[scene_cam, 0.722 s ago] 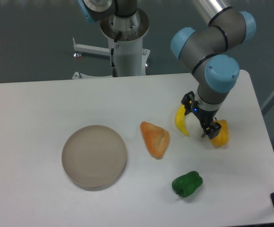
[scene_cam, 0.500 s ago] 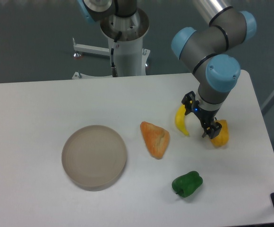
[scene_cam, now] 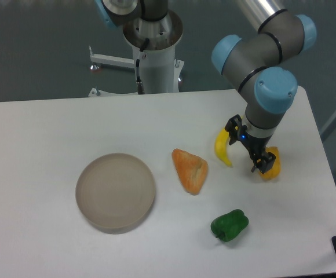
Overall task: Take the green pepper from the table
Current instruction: 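Lift the gripper away from the yellow pepper and open it, then move the open gripper down over the green bell pepper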
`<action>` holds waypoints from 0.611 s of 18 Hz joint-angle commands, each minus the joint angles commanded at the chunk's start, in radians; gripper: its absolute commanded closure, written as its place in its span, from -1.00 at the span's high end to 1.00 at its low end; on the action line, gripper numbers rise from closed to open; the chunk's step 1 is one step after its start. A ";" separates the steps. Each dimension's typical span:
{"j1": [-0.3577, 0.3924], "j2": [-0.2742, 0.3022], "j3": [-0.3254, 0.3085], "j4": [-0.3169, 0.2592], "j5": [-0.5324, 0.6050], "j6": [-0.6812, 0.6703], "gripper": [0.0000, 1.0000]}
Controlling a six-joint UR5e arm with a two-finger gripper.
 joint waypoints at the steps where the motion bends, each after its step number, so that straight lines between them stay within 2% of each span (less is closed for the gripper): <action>1: -0.005 -0.025 0.031 0.011 -0.020 -0.054 1.00; 4: -0.018 -0.078 0.089 0.037 -0.058 -0.129 1.00; 7: -0.038 -0.114 0.097 0.096 -0.058 -0.215 1.00; 9: -0.054 -0.150 0.111 0.165 -0.058 -0.267 1.00; 11: -0.060 -0.163 0.115 0.176 -0.058 -0.283 1.00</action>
